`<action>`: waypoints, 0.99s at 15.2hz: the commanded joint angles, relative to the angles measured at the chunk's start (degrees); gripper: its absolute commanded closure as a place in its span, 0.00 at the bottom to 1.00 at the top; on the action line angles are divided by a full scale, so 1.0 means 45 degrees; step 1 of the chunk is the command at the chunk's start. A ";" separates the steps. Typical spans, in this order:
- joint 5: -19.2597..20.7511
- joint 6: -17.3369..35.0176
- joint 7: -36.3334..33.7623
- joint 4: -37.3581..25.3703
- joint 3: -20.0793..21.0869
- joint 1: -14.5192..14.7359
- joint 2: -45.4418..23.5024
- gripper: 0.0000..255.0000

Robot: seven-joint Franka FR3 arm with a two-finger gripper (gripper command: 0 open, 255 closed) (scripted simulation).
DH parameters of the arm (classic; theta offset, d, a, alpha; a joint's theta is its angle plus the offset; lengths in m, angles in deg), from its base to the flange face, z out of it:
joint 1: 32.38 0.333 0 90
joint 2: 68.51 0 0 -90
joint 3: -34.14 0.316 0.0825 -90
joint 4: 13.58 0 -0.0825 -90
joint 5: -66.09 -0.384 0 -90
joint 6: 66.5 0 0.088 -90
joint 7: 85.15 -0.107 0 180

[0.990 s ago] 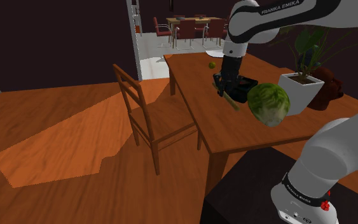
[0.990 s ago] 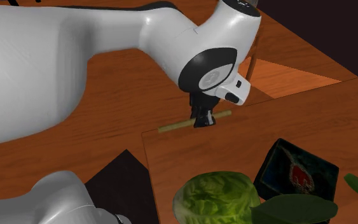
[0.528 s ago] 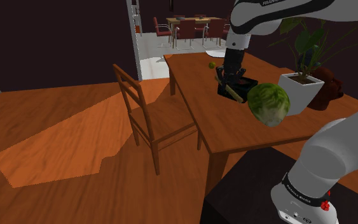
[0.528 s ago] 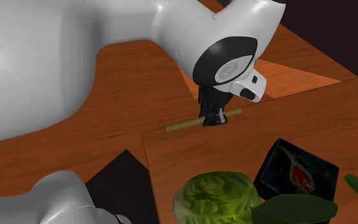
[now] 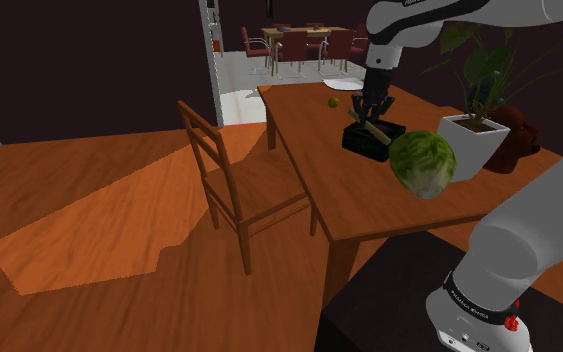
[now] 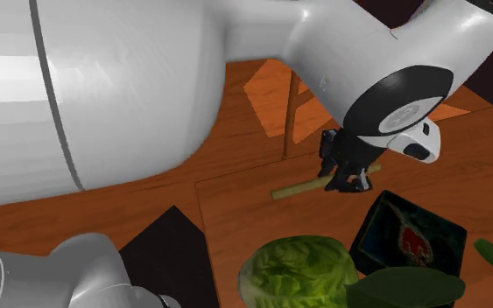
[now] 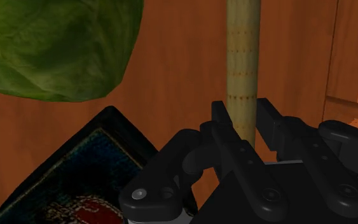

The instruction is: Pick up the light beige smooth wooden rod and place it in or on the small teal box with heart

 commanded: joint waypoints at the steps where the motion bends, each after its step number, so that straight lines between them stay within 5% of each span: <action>1: 0.0021 -0.0155 0.0620 -0.0888 -0.0391 -0.0209 -0.0804 1.00; 15: -0.1002 -0.1820 0.4013 -0.7541 -0.2002 -0.2010 -0.6346 1.00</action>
